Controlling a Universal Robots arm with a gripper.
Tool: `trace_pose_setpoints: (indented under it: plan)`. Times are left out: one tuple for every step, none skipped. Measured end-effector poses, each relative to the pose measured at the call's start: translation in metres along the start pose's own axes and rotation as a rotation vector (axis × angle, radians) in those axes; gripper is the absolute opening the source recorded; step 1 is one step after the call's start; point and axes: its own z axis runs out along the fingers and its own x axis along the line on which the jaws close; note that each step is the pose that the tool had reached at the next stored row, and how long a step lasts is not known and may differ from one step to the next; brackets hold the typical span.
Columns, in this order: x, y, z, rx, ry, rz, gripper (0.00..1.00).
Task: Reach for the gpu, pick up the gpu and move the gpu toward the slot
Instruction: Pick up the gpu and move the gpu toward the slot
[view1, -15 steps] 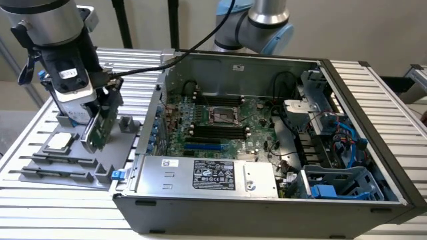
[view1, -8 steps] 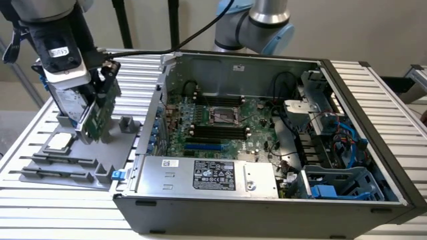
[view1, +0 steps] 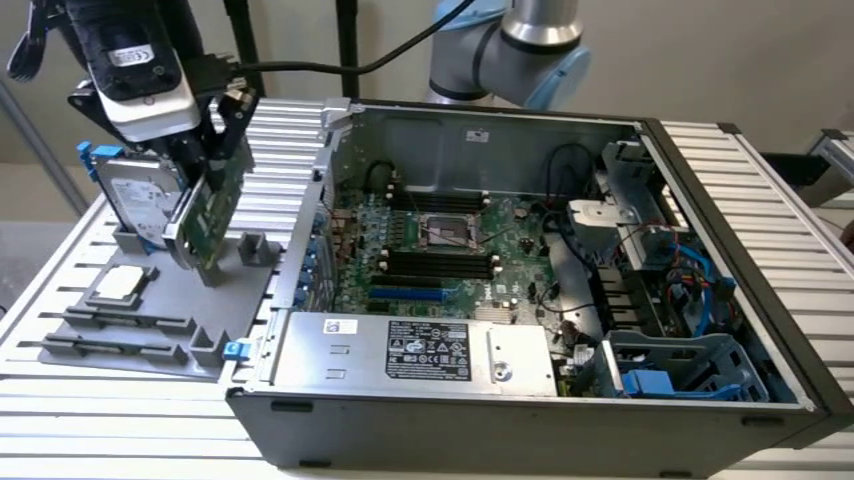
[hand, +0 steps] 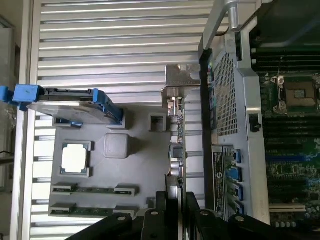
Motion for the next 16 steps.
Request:
trace_pose_setpoints:
  plan:
    - [-0.004, 0.0001, -0.0033, -0.0025, 0.0001, 0.0, 0.26]
    - [-0.009, 0.0001, -0.0065, -0.0049, 0.0003, 0.0, 0.26]
    - [-0.013, 0.0001, -0.0099, -0.0074, 0.0004, 0.0, 0.26]
    - [-0.017, 0.0001, -0.0131, -0.01, 0.0005, 0.0, 0.26]
    - [-0.022, 0.0002, -0.0163, -0.0124, 0.0006, 0.0, 0.26]
    - [-0.026, 0.0002, -0.0196, -0.0149, 0.0007, 0.0, 0.26]
    - [-0.031, 0.0002, -0.023, -0.0176, 0.0008, 0.0, 0.26]
    - [-0.035, 0.0002, -0.0263, -0.0199, 0.001, 0.0, 0.26]
    - [-0.039, 0.0003, -0.0295, -0.0225, 0.0011, 0.0, 0.26]
    - [-0.044, 0.0004, -0.0325, -0.0253, 0.0013, 0.0, 0.26]
    - [-0.048, 0.0005, -0.0353, -0.0282, 0.0014, 0.0, 0.26]
    - [-0.053, 0.0007, -0.0377, -0.0318, 0.0015, 0.0, 0.26]
    - [-0.057, 0.0009, -0.0396, -0.0358, 0.0017, 0.0, 0.26]
    - [-0.062, 0.0012, -0.0407, -0.04, 0.0018, 0.0, 0.26]
    - [-0.066, 0.0013, -0.0412, -0.0432, 0.002, 0.0, 0.26]
    - [-0.071, 0.0015, -0.0417, -0.046, 0.0023, 0.0, 0.26]
